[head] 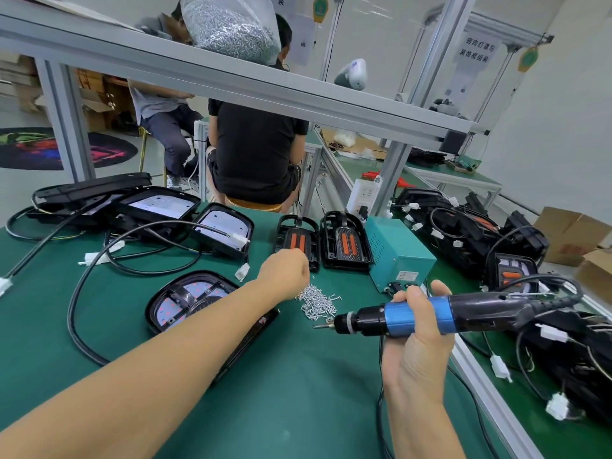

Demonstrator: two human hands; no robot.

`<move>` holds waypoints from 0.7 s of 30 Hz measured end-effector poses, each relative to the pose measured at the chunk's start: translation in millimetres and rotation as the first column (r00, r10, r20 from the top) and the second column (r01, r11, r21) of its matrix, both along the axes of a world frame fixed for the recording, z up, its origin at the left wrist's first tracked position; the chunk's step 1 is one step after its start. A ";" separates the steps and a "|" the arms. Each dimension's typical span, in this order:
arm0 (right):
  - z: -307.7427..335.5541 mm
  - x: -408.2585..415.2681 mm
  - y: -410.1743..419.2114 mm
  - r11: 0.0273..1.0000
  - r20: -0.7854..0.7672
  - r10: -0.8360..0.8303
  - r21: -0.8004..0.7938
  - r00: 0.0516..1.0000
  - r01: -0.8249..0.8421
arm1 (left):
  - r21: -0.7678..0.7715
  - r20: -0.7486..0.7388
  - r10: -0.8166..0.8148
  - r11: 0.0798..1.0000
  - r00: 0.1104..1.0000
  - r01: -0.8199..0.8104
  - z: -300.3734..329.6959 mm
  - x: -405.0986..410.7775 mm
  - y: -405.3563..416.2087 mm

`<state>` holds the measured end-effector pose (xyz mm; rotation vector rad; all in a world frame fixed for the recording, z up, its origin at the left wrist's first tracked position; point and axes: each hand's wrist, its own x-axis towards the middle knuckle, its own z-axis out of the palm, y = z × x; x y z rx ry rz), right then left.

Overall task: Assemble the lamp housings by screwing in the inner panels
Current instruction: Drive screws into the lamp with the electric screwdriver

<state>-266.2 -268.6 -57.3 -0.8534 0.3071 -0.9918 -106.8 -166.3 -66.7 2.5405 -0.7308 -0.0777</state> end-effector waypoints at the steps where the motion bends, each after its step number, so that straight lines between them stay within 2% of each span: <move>1: 0.3 -0.1 0.3 1.000 0.000 0.002 0.001 1.000 -0.002 | -0.104 -0.034 -0.001 0.995 0.999 -0.003 3.2 0.2 3.4; 3: 1.0 -0.6 0.9 1.000 -0.002 0.004 -0.007 1.000 -0.004 | -0.309 -0.119 -0.017 0.951 0.993 -0.021 8.9 -1.1 12.9; 5: 2.6 -0.7 1.5 1.000 0.006 0.011 -0.019 1.000 -0.011 | -0.507 -0.242 -0.069 0.859 0.968 -0.066 11.1 -3.7 25.7; 8: 6.1 -0.9 3.5 0.999 0.028 0.028 -0.026 0.999 -0.027 | -0.669 -0.378 -0.155 0.727 0.913 -0.153 9.5 -7.0 48.6; 11: 10.1 -1.3 6.6 0.997 0.061 0.072 -0.011 0.995 -0.072 | -0.748 -0.422 -0.214 0.632 0.881 -0.204 6.7 -15.2 70.8; 16: 20.7 2.8 17.1 0.984 0.161 0.152 0.065 0.975 -0.164 | -0.808 -0.436 -0.300 0.547 0.849 -0.222 1.3 -38.4 101.3; 21: 33.6 5.8 33.5 0.958 0.261 0.245 0.085 0.934 -0.276 | -0.822 -0.442 -0.328 0.521 0.835 -0.230 -3.8 -55.6 121.3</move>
